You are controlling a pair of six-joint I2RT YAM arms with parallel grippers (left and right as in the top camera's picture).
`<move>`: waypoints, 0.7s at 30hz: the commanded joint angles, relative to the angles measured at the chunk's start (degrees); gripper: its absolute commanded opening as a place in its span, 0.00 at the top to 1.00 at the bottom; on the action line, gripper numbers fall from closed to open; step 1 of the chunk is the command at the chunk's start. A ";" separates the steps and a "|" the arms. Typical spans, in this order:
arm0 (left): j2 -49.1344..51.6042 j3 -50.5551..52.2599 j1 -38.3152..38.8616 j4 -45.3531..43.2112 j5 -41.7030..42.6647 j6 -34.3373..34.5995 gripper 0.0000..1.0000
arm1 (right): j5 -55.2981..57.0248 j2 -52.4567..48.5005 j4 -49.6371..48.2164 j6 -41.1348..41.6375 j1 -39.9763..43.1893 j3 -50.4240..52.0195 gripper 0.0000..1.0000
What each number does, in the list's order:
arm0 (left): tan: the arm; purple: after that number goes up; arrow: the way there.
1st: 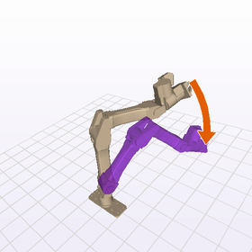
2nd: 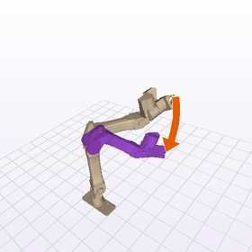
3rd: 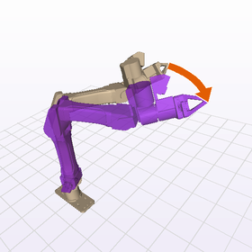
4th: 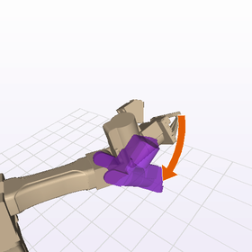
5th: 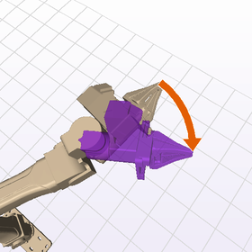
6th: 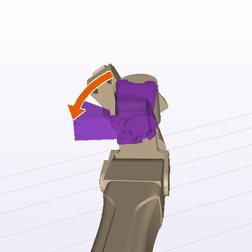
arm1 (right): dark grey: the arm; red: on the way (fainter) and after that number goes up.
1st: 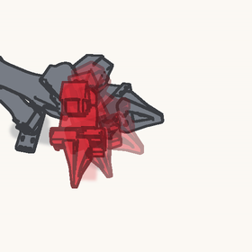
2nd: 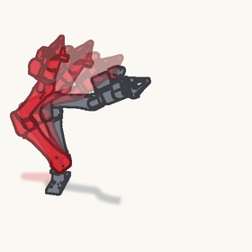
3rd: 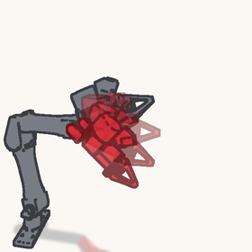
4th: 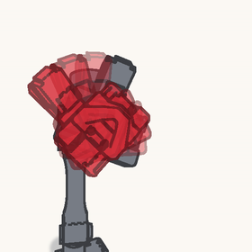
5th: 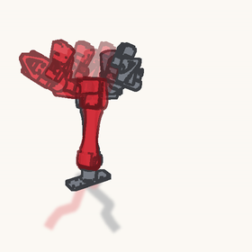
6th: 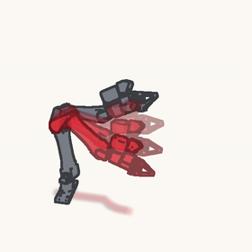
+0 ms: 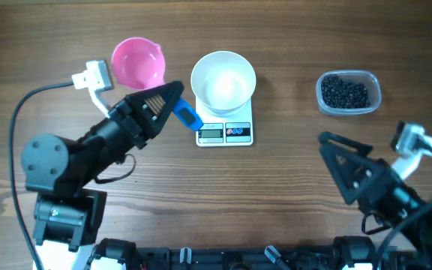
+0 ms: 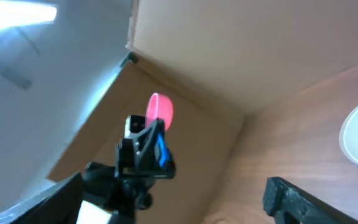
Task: Scoop item into bowl and weigh 150g on scale
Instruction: 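Bring the scoop over the bowl and reach the right gripper to it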
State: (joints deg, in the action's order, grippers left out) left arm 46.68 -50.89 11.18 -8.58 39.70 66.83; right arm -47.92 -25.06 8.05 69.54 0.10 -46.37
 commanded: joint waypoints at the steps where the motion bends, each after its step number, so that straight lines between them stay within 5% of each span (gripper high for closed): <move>1: 1.27 -0.50 5.73 -3.74 -12.66 6.21 0.96 | -4.28 -3.39 -7.26 9.31 -0.52 -0.04 0.07; 8: 8.13 -0.50 14.43 -10.12 -17.94 9.97 0.96 | -1.42 -13.16 -14.84 11.30 -7.87 -0.04 0.14; 15: 12.52 -0.50 13.00 -10.49 -19.87 8.28 0.96 | 9.09 -26.58 -20.90 10.14 -22.51 -0.07 0.12; 21: 12.46 -0.50 11.37 -10.47 -19.17 6.93 0.96 | 10.73 -35.06 -31.41 11.78 -26.93 -0.07 0.12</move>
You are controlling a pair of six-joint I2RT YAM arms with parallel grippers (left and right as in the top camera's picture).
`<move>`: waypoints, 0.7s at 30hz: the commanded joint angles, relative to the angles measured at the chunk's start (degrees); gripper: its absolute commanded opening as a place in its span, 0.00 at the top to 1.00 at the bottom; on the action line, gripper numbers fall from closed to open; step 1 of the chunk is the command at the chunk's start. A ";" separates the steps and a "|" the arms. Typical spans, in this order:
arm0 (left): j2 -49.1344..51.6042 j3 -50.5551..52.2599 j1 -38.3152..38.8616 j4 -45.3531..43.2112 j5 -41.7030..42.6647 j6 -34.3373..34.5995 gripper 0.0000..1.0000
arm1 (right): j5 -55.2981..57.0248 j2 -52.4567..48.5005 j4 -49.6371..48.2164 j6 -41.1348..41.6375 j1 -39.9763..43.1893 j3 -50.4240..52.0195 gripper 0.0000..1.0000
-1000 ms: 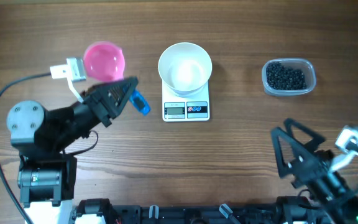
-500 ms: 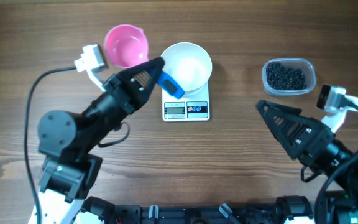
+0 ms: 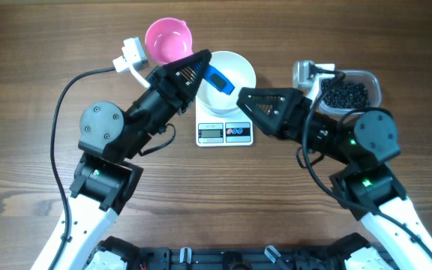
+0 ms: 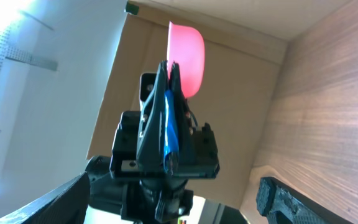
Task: Scoop item into bowl and weigh 150g on scale
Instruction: 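Bring the scoop over the bowl and reach the right gripper to it, then grasp the blue handle with the right gripper, release the left gripper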
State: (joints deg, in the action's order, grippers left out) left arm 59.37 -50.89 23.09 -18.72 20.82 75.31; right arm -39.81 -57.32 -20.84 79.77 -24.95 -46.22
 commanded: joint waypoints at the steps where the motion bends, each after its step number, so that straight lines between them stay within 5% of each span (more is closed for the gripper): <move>1: -0.24 -0.50 -0.48 -0.02 0.02 -1.55 0.96 | 3.30 -3.76 -3.34 1.64 -2.56 -0.22 0.13; 4: -0.24 -0.50 -0.44 0.52 2.14 -1.55 0.96 | 5.55 -7.61 -9.75 3.23 -4.57 -0.22 0.17; 9: -0.22 -0.50 -0.44 1.86 2.27 -1.55 0.96 | 5.79 -10.10 -13.46 5.75 -4.61 -0.22 0.39; 21: -0.22 -0.50 -0.46 2.25 2.49 -3.56 0.96 | 1.46 -10.08 -15.13 6.38 -4.61 -0.22 0.49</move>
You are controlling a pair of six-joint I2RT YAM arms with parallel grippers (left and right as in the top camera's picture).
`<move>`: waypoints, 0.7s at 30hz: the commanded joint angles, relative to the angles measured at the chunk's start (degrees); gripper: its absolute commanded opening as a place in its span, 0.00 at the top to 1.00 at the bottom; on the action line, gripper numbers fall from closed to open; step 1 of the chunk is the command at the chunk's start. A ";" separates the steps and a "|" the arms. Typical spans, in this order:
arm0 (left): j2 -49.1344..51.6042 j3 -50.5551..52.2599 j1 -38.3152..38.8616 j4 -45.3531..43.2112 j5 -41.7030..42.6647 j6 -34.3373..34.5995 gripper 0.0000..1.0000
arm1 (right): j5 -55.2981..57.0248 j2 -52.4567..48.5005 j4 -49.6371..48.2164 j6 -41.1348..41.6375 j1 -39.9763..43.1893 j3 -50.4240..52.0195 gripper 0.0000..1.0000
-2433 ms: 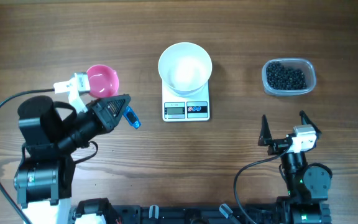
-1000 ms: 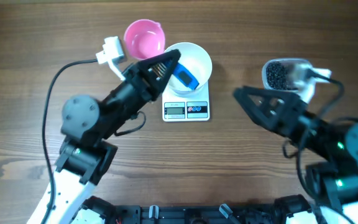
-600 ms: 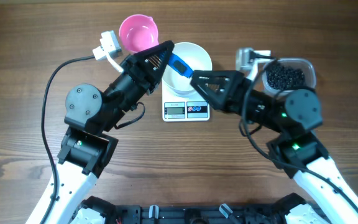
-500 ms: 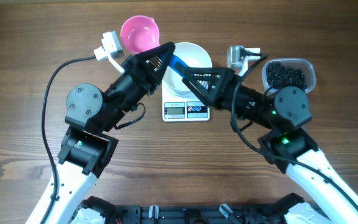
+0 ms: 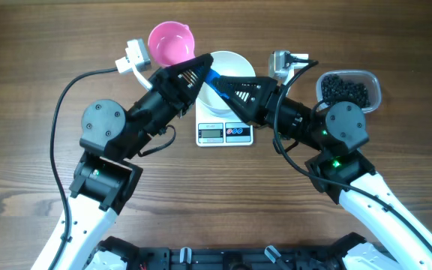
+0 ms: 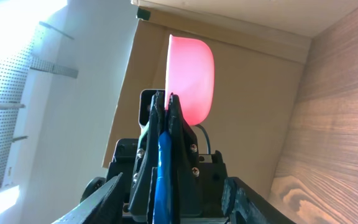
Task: Scoop item into bowl and weigh 150g on scale
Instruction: 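Grasp the blue handle with the right gripper, release the left gripper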
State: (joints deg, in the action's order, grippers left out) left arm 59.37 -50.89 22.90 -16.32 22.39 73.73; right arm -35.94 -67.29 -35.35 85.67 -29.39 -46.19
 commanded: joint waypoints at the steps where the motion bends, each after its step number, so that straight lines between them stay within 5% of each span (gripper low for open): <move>1: -0.15 -0.50 -0.26 -0.15 0.90 -1.97 0.96 | -2.73 -0.11 -0.61 0.48 -0.17 -0.24 0.51; 21: 0.02 -0.50 -0.24 -0.17 -0.46 -1.95 0.96 | -1.27 -0.13 -2.95 1.62 -0.20 -0.24 0.61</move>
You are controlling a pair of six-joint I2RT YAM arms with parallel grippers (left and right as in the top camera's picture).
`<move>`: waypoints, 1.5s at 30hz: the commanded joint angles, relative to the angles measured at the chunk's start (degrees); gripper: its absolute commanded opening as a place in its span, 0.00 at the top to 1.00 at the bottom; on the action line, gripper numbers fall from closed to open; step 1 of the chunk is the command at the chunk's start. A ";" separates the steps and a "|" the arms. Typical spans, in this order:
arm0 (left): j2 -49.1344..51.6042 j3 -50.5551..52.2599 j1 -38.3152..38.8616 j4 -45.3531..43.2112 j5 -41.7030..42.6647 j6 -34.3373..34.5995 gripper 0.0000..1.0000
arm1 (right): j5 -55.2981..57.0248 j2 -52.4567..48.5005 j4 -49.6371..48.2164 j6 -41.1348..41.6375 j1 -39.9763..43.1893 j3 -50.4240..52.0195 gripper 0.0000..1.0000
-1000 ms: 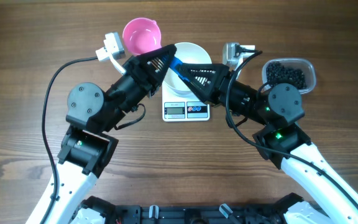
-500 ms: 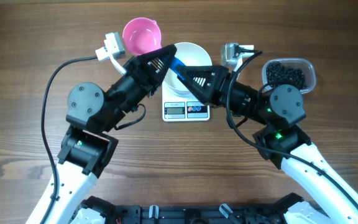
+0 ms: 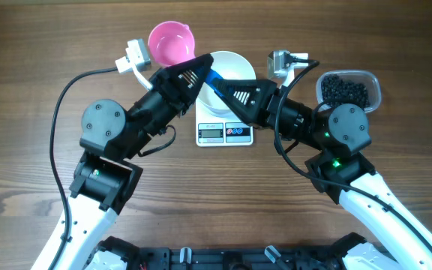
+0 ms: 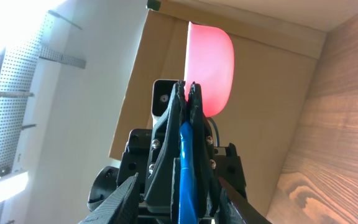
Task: Scoop item into bowl and weigh 150g on scale
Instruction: 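Grasp the blue handle with the right gripper, release the left gripper, then carry the scoop with the right gripper toward the pellet tub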
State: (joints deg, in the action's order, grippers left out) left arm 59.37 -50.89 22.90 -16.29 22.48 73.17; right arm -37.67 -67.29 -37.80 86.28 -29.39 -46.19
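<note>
The scoop has a pink cup and a blue handle. My left gripper is shut on that handle and holds it above the white bowl, which stands on the scale. My right gripper meets it from the right. In the right wrist view the blue handle runs between the left gripper's black fingers, with the pink cup above. My right gripper is open, one of its fingers on each side of the handle.
A clear tub of black beans sits at the back right of the wooden table. The left arm's cable loops over the table on the left. Both arms crowd the space over the scale.
My right gripper has edged a little closer onto the blue handle; its fingers stand slightly nearer together in the wrist view. The left gripper and scoop have stayed put.
First my left gripper held the scoop left of the scale while the right arm sat near the front right edge. Then the scoop was over the bowl and my right gripper faced it. After that its tips reached the handle, which they now straddle.
</note>
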 commanded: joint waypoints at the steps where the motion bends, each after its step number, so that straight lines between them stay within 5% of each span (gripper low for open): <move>1: 0.13 -0.50 -0.24 -0.20 -0.74 -1.38 0.96 | 0.87 -0.13 -0.42 1.73 -0.20 -0.24 0.62; 21: 1.62 -0.50 1.77 -0.20 -4.31 -1.33 0.96 | 5.09 -0.26 -0.26 3.78 -0.24 -0.24 0.62; 34: 1.62 -0.50 1.75 0.50 -4.09 -1.36 0.96 | 5.60 -1.14 -0.26 3.74 -0.24 -0.24 0.96; 35: 1.62 -0.50 1.75 0.50 -4.09 -1.36 0.94 | 5.60 -1.14 -0.24 3.76 -0.24 -0.24 0.96; 38: 1.62 -0.50 1.75 0.68 -3.89 -1.38 0.46 | 5.88 -1.14 -0.24 3.04 -0.24 -0.24 0.96; 42: 1.60 -0.50 1.75 0.68 -1.16 -4.66 0.09 | 12.68 -1.09 0.63 -0.26 1.33 -0.26 0.96; 45: 1.57 -0.50 1.68 1.20 1.99 -8.96 0.00 | 12.35 -0.96 3.58 -1.03 5.79 -0.31 0.96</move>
State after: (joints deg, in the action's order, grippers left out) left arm 60.82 -51.11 24.38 -15.44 20.32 69.58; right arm -27.92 -68.38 -35.99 87.72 -27.33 -46.22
